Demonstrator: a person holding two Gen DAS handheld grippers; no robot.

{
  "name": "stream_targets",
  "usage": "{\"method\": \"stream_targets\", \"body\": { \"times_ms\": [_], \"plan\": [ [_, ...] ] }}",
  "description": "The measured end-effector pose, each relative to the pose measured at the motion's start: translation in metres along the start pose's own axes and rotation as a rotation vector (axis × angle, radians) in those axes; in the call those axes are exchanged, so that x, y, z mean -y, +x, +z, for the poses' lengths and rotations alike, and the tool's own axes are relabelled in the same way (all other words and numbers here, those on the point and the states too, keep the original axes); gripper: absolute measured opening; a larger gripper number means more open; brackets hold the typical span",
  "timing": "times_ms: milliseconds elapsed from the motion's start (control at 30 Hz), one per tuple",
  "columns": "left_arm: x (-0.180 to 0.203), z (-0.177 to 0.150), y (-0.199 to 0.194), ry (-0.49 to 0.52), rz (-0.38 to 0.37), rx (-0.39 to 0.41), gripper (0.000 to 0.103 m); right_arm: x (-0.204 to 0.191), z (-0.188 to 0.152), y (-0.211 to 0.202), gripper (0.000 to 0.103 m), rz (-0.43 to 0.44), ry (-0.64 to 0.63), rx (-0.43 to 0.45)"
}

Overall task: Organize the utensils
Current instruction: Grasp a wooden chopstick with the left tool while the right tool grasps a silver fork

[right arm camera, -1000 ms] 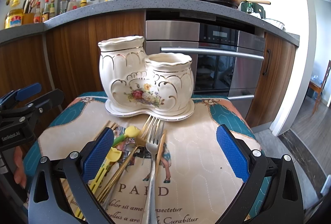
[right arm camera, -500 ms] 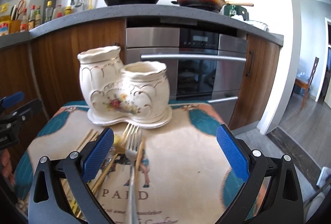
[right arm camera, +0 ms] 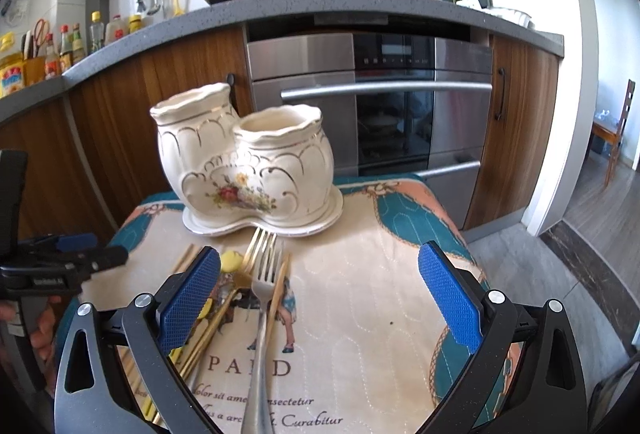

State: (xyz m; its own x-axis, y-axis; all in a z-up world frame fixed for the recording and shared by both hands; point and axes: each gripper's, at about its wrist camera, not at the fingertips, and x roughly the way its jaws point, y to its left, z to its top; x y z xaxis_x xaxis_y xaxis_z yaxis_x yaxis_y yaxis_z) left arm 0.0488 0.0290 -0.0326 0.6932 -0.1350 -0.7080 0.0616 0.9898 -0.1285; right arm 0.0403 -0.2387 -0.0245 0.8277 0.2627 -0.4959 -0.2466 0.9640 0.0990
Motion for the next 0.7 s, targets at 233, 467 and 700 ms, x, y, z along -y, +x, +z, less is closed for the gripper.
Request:
{"method": "stream_targets", "body": {
  "times_ms": [233, 467, 700],
  "plan": [
    [0.014, -0.003, 0.019, 0.088, 0.064, -0.089, 0.089, 0.005, -0.004, 0.009, 0.098, 0.011, -0.007, -0.054],
    [0.020, -0.006, 0.030, 0.131, 0.062, -0.158, 0.082, 0.005, -0.006, 0.013, 0.098, 0.028, -0.020, -0.079],
    [0.034, -0.006, 0.037, 0.189, 0.070, -0.189, 0.077, 0.004, -0.004, 0.016, 0.098, 0.038, -0.013, -0.082]
  ]
}}
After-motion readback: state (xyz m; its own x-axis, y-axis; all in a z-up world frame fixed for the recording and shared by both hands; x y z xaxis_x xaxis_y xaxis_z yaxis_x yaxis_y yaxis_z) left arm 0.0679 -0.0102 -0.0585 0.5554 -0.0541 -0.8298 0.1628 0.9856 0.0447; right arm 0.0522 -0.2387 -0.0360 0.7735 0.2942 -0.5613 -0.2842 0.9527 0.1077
